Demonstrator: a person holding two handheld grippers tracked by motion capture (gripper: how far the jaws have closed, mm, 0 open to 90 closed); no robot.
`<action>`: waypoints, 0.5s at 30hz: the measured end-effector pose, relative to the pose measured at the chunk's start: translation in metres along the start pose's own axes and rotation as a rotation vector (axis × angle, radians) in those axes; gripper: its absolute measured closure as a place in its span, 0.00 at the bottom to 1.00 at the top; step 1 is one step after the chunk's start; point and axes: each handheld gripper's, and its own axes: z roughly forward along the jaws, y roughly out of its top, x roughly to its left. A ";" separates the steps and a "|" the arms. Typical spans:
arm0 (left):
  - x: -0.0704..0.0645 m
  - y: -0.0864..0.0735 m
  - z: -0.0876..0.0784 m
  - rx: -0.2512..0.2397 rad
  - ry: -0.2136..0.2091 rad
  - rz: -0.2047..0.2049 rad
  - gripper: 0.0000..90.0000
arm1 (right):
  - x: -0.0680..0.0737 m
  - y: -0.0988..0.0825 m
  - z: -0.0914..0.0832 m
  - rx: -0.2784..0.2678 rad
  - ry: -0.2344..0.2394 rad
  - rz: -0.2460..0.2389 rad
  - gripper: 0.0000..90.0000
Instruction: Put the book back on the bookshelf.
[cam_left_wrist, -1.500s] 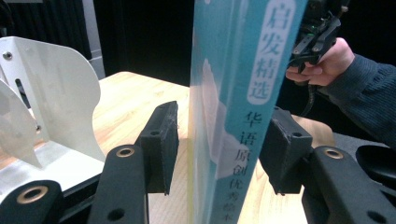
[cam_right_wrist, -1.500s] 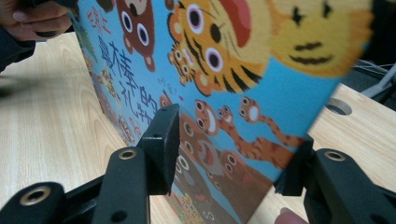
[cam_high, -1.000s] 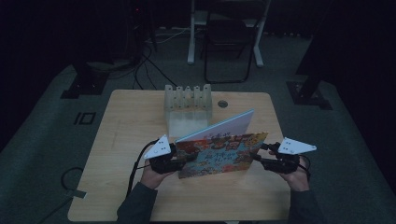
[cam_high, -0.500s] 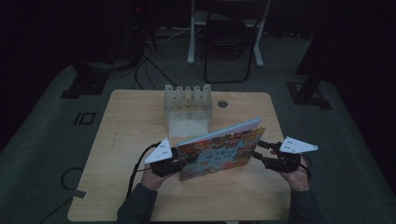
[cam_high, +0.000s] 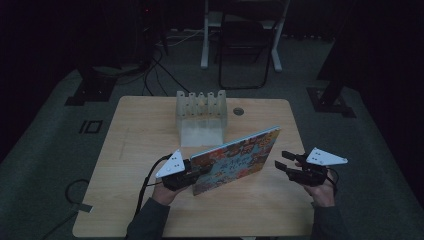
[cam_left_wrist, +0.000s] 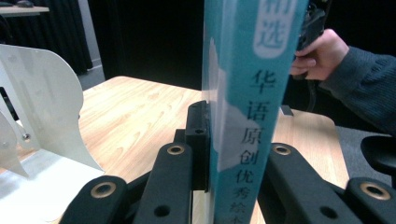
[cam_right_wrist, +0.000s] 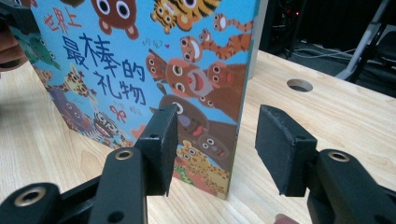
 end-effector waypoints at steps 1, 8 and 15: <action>0.000 -0.001 0.001 -0.004 -0.005 -0.006 0.82 | 0.000 -0.001 0.000 0.001 0.001 0.001 0.54; -0.001 -0.004 0.006 -0.003 -0.006 -0.013 0.71 | 0.001 -0.008 0.005 0.006 0.014 0.018 0.53; -0.004 -0.004 0.008 0.004 -0.014 -0.004 0.66 | 0.002 -0.012 0.006 0.006 0.018 0.033 0.53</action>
